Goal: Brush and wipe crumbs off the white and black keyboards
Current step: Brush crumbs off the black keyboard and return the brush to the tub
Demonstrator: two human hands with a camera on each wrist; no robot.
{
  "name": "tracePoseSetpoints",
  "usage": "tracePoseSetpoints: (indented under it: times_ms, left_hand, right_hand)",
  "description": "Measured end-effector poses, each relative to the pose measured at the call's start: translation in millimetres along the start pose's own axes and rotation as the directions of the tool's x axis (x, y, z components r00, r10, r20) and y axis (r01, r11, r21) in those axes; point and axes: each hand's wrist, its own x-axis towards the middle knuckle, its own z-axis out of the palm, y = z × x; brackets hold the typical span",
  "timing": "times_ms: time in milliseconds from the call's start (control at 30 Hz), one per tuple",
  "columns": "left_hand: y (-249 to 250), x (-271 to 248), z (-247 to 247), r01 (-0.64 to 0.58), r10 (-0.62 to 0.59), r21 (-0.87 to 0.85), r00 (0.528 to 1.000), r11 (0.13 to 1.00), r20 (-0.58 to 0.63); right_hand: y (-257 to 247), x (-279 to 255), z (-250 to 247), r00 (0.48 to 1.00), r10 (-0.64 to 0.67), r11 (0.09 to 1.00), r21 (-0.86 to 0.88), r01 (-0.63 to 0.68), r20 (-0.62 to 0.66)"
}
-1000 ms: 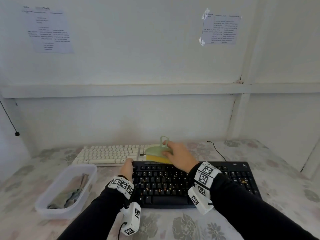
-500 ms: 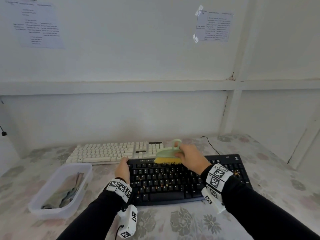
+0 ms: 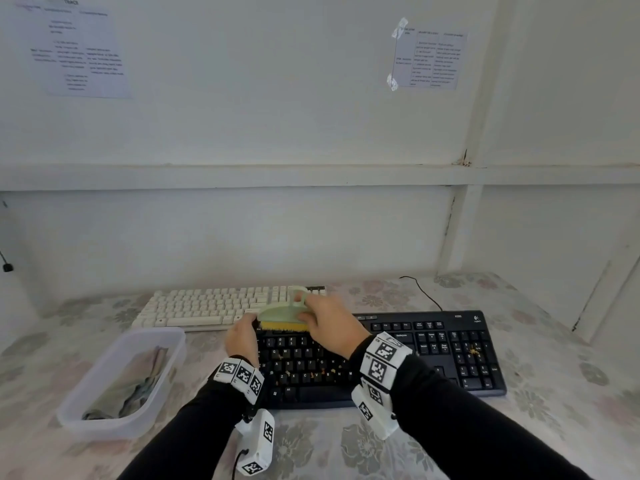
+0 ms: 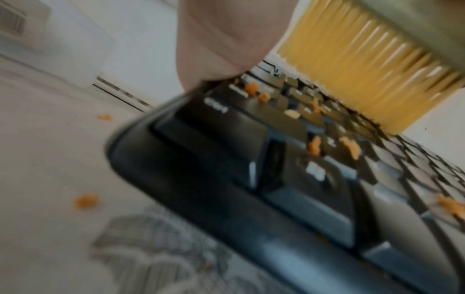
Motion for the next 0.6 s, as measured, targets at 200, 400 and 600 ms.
tracePoseSetpoints:
  times_ms: [200,400,600]
  left_hand:
    - [2,-6,-1,0.024,-0.024,-0.053,1.0,0.998,-0.009]
    - [0,-6,-1,0.063,-0.063,-0.131,0.998,0.989,0.008]
    - [-25,31,-4,0.152,-0.134,-0.15,0.983,0.977,0.123]
  right_hand:
    - [29,-18,-22,0.996,0.086,0.993,-0.083,-0.084,0.029]
    - [51,-36,-42,0.987,0.16,0.975,-0.153,-0.163,-0.031]
    - [11,-8,-25,0.997,0.018,0.997,-0.077,-0.024,-0.077]
